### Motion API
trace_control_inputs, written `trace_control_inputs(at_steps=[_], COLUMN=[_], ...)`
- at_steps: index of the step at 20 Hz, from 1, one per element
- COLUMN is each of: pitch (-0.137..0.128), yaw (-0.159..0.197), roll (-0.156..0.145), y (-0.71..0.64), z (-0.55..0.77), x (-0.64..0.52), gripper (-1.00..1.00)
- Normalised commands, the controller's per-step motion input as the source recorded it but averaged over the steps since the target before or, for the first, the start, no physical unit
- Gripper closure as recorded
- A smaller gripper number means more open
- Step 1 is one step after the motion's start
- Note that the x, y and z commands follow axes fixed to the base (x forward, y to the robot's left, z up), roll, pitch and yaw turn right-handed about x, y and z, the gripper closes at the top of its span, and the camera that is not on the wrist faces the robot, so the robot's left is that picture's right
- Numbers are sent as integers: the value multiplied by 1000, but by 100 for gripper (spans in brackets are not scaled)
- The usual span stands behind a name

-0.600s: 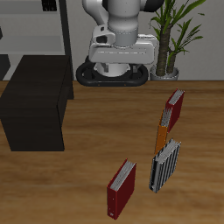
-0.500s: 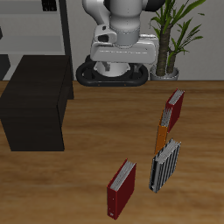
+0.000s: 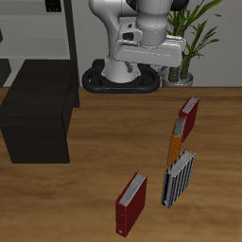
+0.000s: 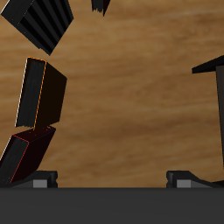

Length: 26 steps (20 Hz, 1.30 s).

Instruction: Place the left red book flat on top of the shelf

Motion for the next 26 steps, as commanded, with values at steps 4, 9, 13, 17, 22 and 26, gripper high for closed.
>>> trace_control_inputs(at_steps=[4, 9, 13, 17, 22, 26], pitch=[-27, 9, -39, -56, -5, 24], yaw=[-57, -60, -20, -27, -3, -3], roll=[-2, 26, 30, 9, 50, 43], y=[474, 366, 336, 296, 277, 252], z=[-174, -145, -48, -4, -122, -224], x=[-256, -240, -245, -191, -105, 26], gripper=[-100, -100, -100, -100, -100, -100])
